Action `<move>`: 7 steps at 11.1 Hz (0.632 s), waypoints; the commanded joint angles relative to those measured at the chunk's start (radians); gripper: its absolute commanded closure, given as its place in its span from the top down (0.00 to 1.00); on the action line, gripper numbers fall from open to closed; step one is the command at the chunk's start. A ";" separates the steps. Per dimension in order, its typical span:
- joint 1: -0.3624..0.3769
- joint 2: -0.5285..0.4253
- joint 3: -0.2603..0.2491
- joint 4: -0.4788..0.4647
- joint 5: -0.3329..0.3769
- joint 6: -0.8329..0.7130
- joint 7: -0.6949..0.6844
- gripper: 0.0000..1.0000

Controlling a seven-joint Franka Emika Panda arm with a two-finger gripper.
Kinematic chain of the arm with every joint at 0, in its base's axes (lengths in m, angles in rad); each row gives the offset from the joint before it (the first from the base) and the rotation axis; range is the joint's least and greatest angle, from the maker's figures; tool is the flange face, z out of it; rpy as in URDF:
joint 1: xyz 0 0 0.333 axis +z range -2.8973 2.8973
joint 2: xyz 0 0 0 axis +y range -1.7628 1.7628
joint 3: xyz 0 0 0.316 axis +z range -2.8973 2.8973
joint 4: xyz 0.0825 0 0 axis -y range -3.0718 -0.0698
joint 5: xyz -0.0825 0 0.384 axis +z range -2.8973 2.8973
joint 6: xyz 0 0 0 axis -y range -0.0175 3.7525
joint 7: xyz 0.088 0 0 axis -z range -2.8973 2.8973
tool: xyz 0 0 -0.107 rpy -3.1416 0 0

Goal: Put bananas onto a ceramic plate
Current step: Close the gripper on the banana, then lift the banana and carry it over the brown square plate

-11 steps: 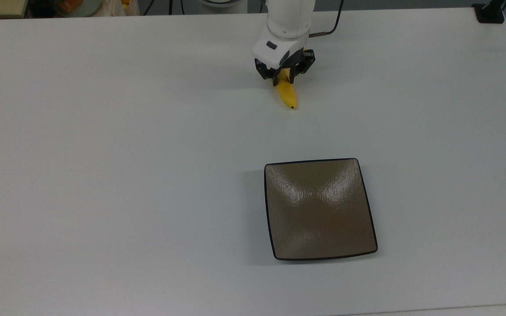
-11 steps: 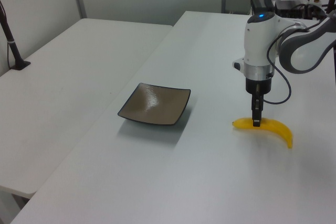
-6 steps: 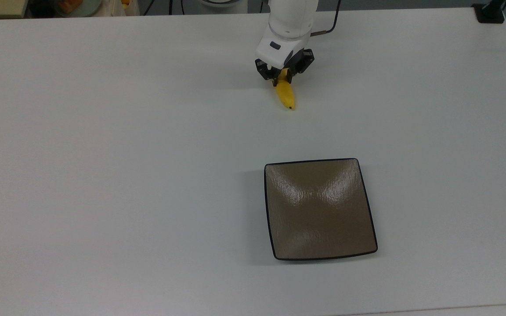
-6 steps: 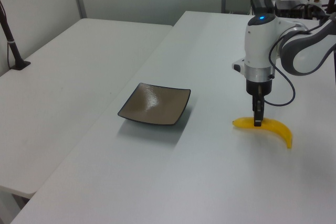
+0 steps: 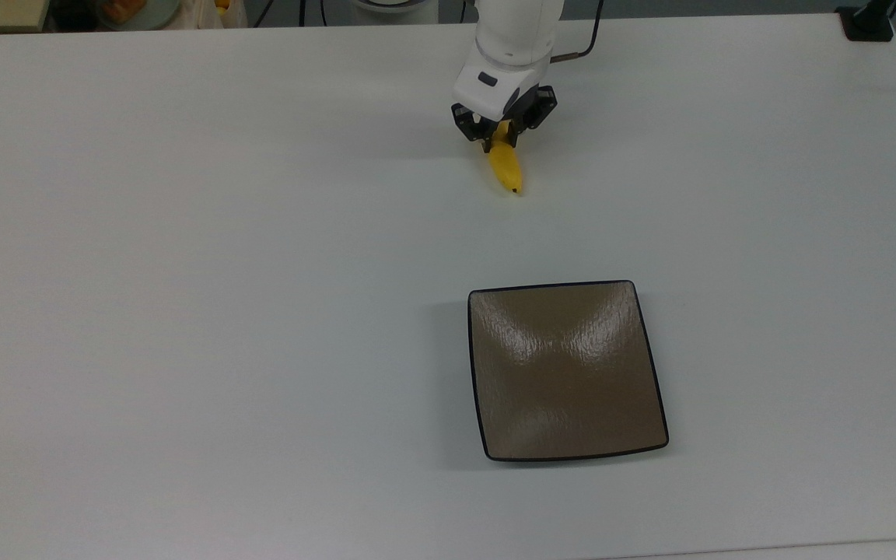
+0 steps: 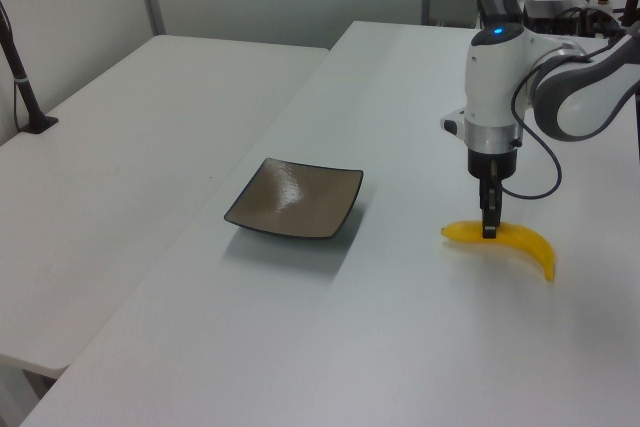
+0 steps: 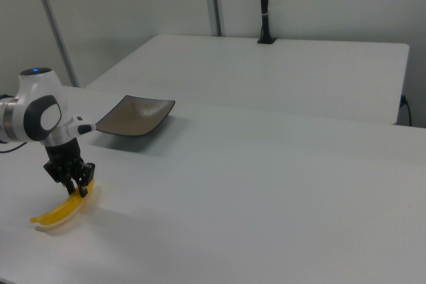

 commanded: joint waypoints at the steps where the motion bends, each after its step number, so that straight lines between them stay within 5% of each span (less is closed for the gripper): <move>1: -0.010 -0.034 -0.004 0.124 -0.010 -0.162 -0.017 0.00; 7: -0.027 0.003 -0.050 0.458 0.007 -0.426 -0.070 0.00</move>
